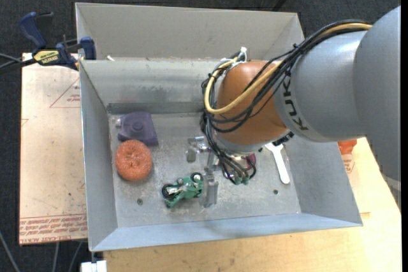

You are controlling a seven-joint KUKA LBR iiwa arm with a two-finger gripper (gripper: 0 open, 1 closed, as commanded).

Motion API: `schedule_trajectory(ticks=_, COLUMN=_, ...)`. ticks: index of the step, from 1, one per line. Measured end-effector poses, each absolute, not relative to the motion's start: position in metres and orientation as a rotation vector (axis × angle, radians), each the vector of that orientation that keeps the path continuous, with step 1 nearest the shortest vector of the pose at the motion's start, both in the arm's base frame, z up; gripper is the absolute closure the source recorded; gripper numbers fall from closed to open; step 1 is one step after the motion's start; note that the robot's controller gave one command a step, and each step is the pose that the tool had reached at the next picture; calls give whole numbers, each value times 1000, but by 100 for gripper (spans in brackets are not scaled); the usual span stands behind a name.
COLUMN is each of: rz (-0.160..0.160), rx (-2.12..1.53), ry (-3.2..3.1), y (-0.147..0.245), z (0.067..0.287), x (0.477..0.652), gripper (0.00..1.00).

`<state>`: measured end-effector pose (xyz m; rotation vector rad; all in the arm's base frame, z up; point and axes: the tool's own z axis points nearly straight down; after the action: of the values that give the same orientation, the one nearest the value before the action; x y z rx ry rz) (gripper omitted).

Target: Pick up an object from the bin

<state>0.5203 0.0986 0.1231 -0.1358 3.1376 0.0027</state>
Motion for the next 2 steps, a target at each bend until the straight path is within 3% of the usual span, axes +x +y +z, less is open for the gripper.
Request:
schedule_trajectory(ticks=1, rz=2, rx=-169, ry=3144, y=100, z=75, x=519, gripper=0)
schedule_trajectory(ticks=2, rz=4, rx=-279, ry=3128, y=105, z=125, x=515, gripper=0)
